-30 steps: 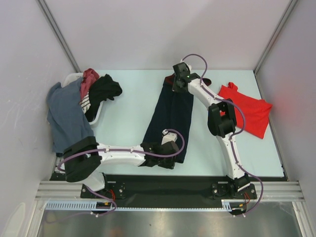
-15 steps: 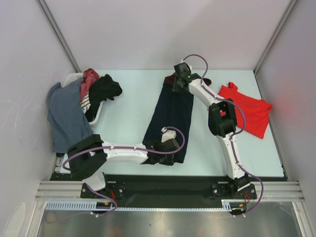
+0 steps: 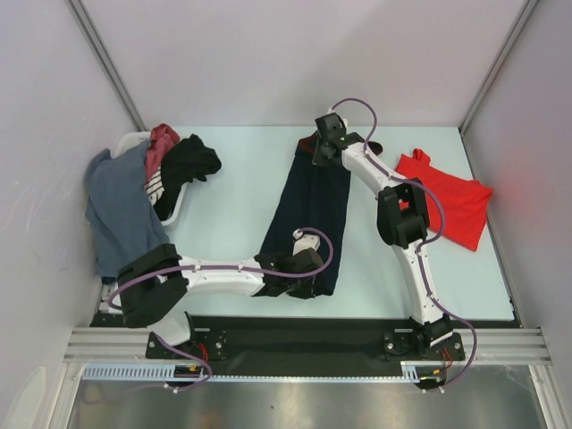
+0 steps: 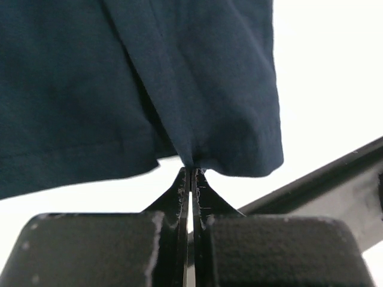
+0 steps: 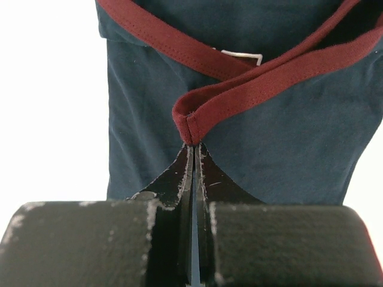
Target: Fold and stack the tank tops
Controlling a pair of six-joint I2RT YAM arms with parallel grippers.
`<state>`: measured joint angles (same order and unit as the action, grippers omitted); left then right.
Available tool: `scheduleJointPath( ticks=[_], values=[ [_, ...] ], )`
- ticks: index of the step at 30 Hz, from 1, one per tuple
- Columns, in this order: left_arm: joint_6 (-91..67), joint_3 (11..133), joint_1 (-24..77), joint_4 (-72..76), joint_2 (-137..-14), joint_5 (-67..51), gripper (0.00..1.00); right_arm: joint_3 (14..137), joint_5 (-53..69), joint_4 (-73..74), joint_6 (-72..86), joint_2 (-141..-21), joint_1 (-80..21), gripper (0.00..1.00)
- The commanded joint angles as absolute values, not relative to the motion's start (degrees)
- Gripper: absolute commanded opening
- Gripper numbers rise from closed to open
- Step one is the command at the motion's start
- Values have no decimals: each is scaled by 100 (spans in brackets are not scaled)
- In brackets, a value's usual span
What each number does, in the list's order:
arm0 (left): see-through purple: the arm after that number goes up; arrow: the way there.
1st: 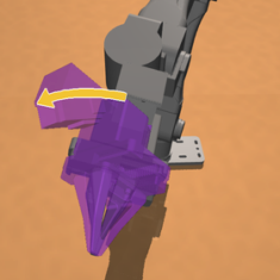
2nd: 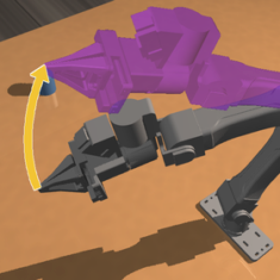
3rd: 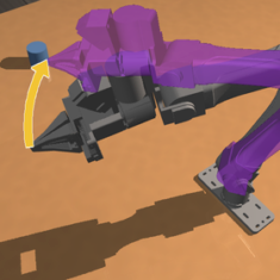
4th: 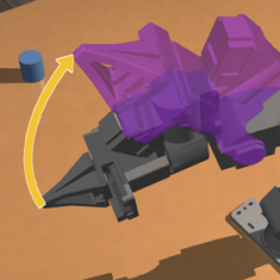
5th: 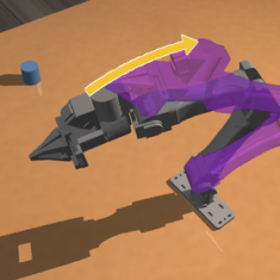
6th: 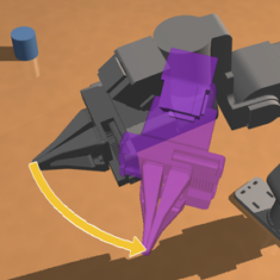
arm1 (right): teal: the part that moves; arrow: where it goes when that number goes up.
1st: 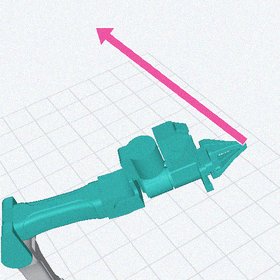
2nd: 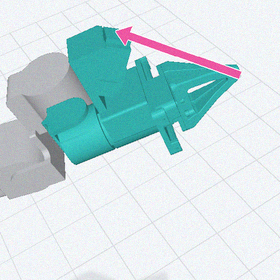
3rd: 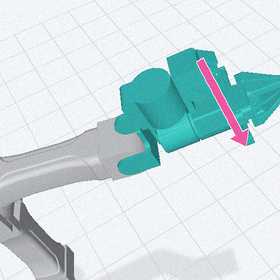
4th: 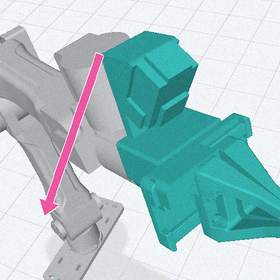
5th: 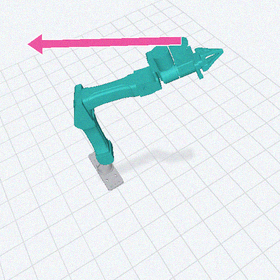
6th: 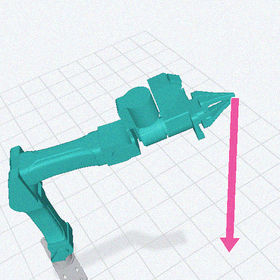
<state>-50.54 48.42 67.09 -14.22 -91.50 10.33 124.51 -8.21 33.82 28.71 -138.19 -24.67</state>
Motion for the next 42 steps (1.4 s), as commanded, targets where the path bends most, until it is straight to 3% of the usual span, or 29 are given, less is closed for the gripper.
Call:
scheduleJointPath(
  ticks=[1,9,17,42],
  values=[
    [-4922,4992,6811,-1432,-8816,739,0,12437,-809,3261,2856,-13333,-2391,0],
    [-4659,5291,6689,-2170,-8403,1204,1,12331,-703,3138,2918,-13298,-2338,0],
    [-4412,4756,6092,-2180,-7849,1090,0,12427,-528,2945,3014,-13394,-2294,0],
    [-4157,4043,5660,-2171,-7717,1028,1,12771,263,2268,3524,-14010,-2092,0]
  ],
)
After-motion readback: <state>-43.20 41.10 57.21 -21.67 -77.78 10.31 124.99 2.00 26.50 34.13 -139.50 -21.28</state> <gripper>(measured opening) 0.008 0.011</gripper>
